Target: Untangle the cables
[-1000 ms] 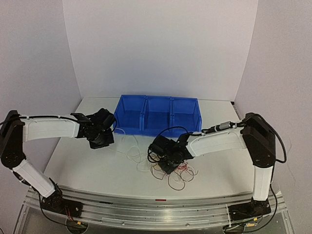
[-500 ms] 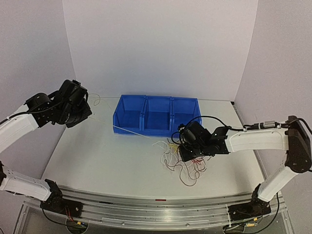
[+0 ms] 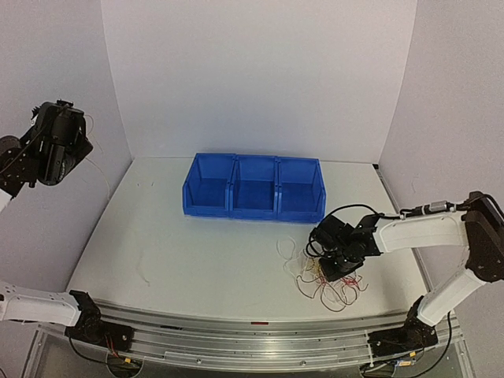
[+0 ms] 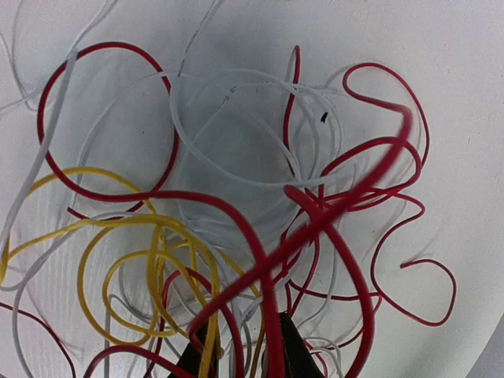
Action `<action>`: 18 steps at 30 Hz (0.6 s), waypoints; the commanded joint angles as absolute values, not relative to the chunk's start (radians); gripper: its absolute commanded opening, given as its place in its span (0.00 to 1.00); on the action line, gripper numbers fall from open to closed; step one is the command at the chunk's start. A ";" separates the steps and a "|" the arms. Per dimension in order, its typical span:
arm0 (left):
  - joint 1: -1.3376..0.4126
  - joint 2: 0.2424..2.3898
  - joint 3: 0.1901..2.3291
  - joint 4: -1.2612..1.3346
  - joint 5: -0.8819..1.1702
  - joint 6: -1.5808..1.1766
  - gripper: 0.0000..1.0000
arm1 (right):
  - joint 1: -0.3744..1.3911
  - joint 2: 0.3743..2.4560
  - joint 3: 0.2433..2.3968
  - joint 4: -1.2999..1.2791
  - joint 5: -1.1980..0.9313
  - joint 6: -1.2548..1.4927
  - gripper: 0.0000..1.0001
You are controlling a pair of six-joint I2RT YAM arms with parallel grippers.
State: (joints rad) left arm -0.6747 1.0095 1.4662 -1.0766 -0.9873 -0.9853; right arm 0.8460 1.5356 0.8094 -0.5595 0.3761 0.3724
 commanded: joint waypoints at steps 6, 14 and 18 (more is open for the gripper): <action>-0.672 1.093 1.537 -1.007 -1.014 -0.843 0.00 | 0.849 1.402 0.763 -0.609 0.407 0.364 0.23; -0.672 1.143 1.610 -0.632 -0.736 -0.561 0.00 | 0.849 1.362 0.826 -0.621 0.322 0.333 0.58; -0.673 1.254 1.730 -0.594 -0.679 -0.502 0.00 | 0.848 1.327 0.878 -0.630 0.294 0.307 0.87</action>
